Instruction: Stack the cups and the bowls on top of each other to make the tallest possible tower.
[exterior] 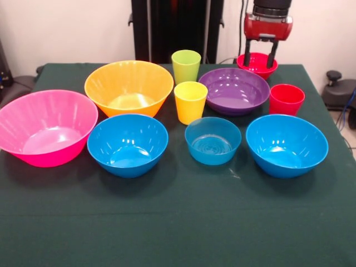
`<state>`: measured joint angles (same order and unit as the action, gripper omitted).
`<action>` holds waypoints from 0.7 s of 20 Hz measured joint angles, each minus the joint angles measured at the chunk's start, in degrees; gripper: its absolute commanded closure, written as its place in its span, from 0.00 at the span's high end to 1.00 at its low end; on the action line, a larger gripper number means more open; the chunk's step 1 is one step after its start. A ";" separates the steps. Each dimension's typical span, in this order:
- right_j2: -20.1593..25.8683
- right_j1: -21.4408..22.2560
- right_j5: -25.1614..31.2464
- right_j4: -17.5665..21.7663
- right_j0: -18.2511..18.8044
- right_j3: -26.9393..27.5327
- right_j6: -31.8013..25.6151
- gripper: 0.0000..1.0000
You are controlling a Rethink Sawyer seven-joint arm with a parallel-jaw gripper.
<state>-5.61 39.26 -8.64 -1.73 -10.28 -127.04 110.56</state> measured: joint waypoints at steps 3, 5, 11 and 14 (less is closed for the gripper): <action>-0.09 -0.93 0.00 -0.36 -1.05 0.07 1.21 1.00; -0.10 -1.73 -0.01 -0.44 -1.46 0.15 1.79 1.00; -0.19 -5.29 -0.85 -0.44 -1.91 0.33 3.62 1.00; -0.27 -7.23 -2.00 -0.45 -1.92 0.53 4.06 1.00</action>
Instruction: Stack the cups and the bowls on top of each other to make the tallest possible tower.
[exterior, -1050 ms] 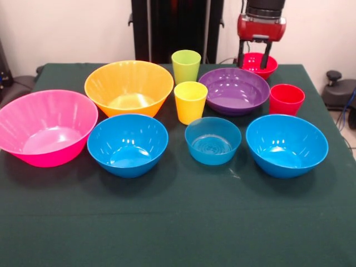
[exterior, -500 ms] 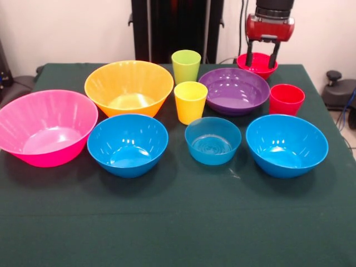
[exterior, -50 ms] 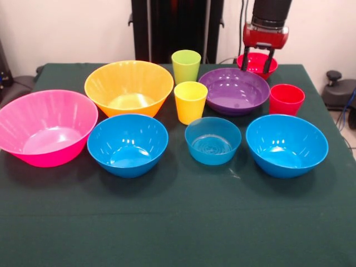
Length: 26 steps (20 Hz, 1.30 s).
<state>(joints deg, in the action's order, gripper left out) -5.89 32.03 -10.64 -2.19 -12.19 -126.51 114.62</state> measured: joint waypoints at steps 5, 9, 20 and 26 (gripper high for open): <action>-0.06 -2.27 -1.99 -0.01 0.00 0.44 0.02 1.00; -0.06 -3.46 -2.73 -0.02 0.00 0.70 0.02 1.00; -0.06 -4.28 -2.73 -0.02 -0.02 1.01 0.02 1.00; -0.06 -4.29 -2.73 -0.02 -0.05 1.02 0.02 1.00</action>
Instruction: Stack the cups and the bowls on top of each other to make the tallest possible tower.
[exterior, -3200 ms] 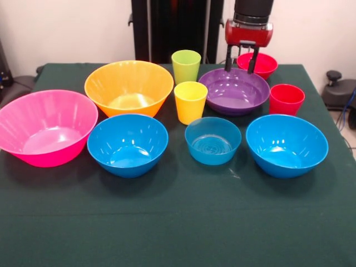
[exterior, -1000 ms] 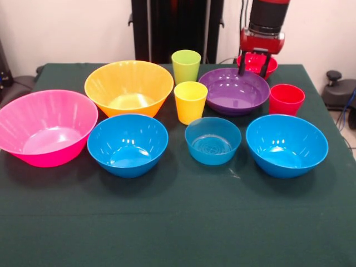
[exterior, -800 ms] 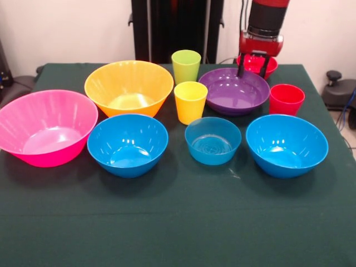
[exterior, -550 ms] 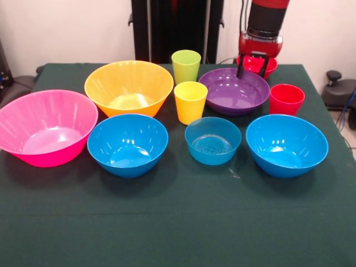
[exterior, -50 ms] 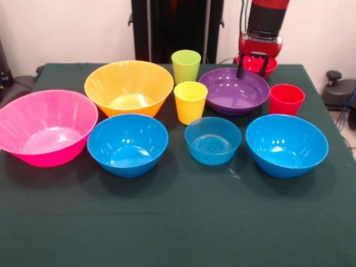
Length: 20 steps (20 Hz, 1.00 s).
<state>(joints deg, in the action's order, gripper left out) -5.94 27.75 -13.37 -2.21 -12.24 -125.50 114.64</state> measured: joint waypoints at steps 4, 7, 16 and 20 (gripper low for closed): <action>0.00 -0.20 0.00 0.00 0.00 0.19 0.00 1.00; 0.00 -0.62 -0.01 0.00 0.00 0.41 0.00 1.00; -0.47 -1.11 -0.63 0.00 -0.11 0.79 -0.01 0.00; -1.00 -0.64 -1.19 -0.03 -0.26 1.04 -0.01 0.00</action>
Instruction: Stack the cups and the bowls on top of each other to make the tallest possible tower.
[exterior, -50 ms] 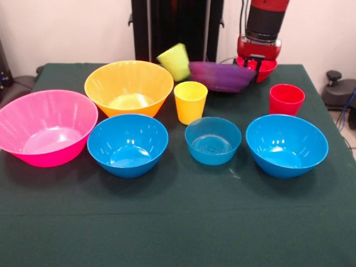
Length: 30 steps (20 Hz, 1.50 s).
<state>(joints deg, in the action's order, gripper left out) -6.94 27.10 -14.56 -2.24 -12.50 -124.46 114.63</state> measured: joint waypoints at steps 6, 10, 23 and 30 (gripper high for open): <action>-0.13 0.05 -0.02 -0.01 -0.05 0.01 0.00 0.00; -0.15 0.05 -0.02 -0.01 -0.06 0.02 0.00 0.00; -2.21 4.49 2.16 -0.30 -1.99 -0.02 0.01 0.00; -3.74 12.14 10.36 -1.36 -3.61 -0.05 0.01 0.00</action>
<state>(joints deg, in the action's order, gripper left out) -10.68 39.24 -4.20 -3.59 -16.11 -124.51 114.64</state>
